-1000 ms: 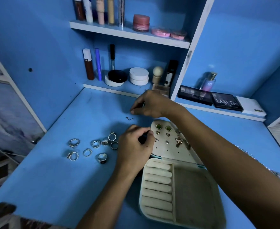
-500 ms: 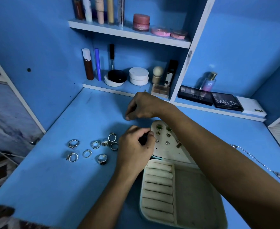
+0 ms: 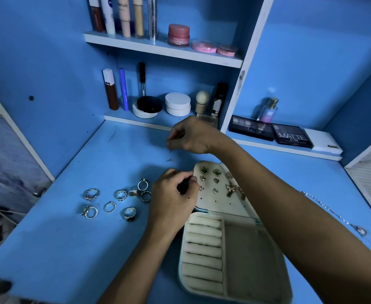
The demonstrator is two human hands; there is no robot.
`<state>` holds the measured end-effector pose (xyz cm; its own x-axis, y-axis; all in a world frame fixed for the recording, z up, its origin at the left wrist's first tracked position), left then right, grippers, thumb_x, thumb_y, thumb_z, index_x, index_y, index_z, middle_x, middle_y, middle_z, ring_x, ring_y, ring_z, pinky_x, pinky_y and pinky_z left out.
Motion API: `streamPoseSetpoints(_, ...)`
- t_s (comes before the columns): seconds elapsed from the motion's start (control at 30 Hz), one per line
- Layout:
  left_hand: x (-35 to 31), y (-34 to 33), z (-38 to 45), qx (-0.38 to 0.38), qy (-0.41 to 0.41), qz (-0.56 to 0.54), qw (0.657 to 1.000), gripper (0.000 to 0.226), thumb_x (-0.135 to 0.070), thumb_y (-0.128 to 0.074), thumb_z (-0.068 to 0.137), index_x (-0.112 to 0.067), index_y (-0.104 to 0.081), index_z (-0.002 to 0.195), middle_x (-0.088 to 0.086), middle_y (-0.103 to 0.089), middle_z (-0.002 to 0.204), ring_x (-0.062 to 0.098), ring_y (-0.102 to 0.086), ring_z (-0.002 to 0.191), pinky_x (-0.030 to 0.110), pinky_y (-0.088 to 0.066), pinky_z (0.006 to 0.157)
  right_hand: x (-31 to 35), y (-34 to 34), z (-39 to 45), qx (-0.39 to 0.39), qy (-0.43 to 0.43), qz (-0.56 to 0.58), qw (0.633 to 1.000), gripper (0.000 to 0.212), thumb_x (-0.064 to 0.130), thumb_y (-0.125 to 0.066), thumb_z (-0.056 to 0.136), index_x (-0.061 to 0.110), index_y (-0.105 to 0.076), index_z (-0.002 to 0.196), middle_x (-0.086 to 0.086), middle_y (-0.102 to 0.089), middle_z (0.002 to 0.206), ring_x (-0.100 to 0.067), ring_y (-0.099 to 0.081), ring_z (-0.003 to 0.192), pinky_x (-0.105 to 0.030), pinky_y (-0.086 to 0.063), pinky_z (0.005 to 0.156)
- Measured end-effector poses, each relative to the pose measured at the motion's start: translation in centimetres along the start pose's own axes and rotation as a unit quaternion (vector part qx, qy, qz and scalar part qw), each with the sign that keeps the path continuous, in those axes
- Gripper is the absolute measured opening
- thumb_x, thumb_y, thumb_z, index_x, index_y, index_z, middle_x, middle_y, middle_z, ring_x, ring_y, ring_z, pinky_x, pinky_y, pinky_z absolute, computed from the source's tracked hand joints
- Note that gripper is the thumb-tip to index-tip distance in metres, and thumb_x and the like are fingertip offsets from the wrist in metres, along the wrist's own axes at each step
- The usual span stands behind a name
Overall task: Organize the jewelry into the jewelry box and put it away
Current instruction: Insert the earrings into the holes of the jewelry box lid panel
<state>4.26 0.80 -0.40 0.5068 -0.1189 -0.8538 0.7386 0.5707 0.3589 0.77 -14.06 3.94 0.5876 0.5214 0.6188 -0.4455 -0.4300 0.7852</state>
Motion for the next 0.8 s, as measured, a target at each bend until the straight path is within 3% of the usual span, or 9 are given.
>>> streamPoseSetpoints(0.17, 0.2, 0.0, 0.0, -0.001, 0.000, -0.002, 1.000, 0.013, -0.015, -0.068, 0.084, -0.014, -0.078, 0.092, -0.008, -0.067, 0.081, -0.001, -0.060, 0.082, 0.002, -0.039, 0.071, -0.9, 2.3, -2.1, -0.065, -0.006, 0.096, 0.993, 0.006, 0.013, -0.077, 0.085, 0.012, -0.075, 0.090, -0.002, -0.076, 0.087, -0.007, -0.068, 0.077, -0.023, -0.055, 0.081)
streamPoseSetpoints(0.23, 0.3, 0.0, 0.0, 0.000, -0.003, -0.002, 1.000, 0.015, -0.018, -0.066, 0.084, -0.015, -0.078, 0.093, -0.007, -0.067, 0.081, -0.001, -0.060, 0.081, 0.004, -0.041, 0.072, -1.0, 3.1, -3.2, -0.081, 0.000, 0.084, 0.993, 0.009, 0.015, -0.073, 0.089, 0.015, -0.075, 0.098, 0.004, -0.074, 0.088, -0.007, -0.067, 0.082, -0.016, -0.053, 0.081)
streamPoseSetpoints(0.3, 0.2, -0.1, 0.0, 0.005, -0.003, 0.001, 1.000, 0.012, -0.014, -0.069, 0.086, -0.014, -0.078, 0.094, -0.006, -0.068, 0.082, -0.001, -0.061, 0.082, 0.004, -0.041, 0.072, -0.9, 4.0, -4.7, -0.097, 0.004, 0.057, 0.994, 0.013, 0.015, -0.067, 0.095, 0.017, -0.076, 0.103, 0.012, -0.070, 0.090, 0.004, -0.062, 0.078, -0.005, -0.044, 0.072)
streamPoseSetpoints(0.4, 0.2, -0.1, 0.0, 0.007, -0.002, 0.010, 1.000, 0.013, -0.008, -0.071, 0.086, -0.013, -0.078, 0.094, -0.005, -0.069, 0.084, -0.003, -0.059, 0.085, 0.000, -0.038, 0.072, -1.2, 5.3, -7.5, -0.125, 0.008, 0.062, 0.990, 0.012, 0.014, -0.064, 0.097, 0.021, -0.074, 0.097, 0.020, -0.066, 0.085, 0.014, -0.057, 0.071, -0.002, -0.039, 0.066)
streamPoseSetpoints(0.53, 0.3, -0.1, 0.0, 0.011, 0.006, 0.016, 1.000, 0.013, -0.010, -0.070, 0.087, -0.015, -0.078, 0.096, -0.008, -0.069, 0.087, -0.006, -0.058, 0.088, -0.001, -0.036, 0.073, -2.2, 6.4, -11.5, -0.176, -0.003, 0.081, 0.981, 0.008, 0.018, -0.069, 0.094, 0.025, -0.073, 0.092, 0.012, -0.071, 0.088, -0.001, -0.059, 0.076, -0.007, -0.044, 0.070)
streamPoseSetpoints(0.7, 0.2, -0.1, -0.1, 0.016, 0.009, 0.017, 1.000, 0.013, -0.009, -0.070, 0.087, -0.014, -0.078, 0.095, -0.017, -0.064, 0.086, -0.017, -0.056, 0.083, -0.002, -0.036, 0.074, -5.2, 6.7, -16.2, -0.224, -0.042, 0.134, 0.964, 0.020, 0.018, -0.071, 0.092, 0.036, -0.073, 0.085, 0.013, -0.073, 0.087, 0.000, -0.058, 0.072, -0.012, -0.047, 0.064)
streamPoseSetpoints(0.8, 0.3, -0.1, -0.1, 0.016, 0.008, 0.021, 1.000, 0.014, -0.009, -0.069, 0.087, -0.014, -0.078, 0.096, -0.020, -0.064, 0.086, -0.017, -0.056, 0.083, -0.002, -0.035, 0.074, -6.5, 6.5, -19.0, -0.240, -0.063, 0.171, 0.954, 0.016, 0.013, -0.071, 0.092, 0.028, -0.076, 0.088, 0.006, -0.071, 0.084, 0.001, -0.059, 0.062, -0.009, -0.043, 0.055)
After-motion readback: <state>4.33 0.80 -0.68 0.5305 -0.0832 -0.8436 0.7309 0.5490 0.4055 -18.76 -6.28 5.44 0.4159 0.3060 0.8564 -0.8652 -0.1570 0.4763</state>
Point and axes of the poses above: each hand's wrist, its own z-axis towards the middle knuckle, its own y-axis out of the back of the hand, x = y × z, the point moved 7 cm from there along z, towards the middle knuckle
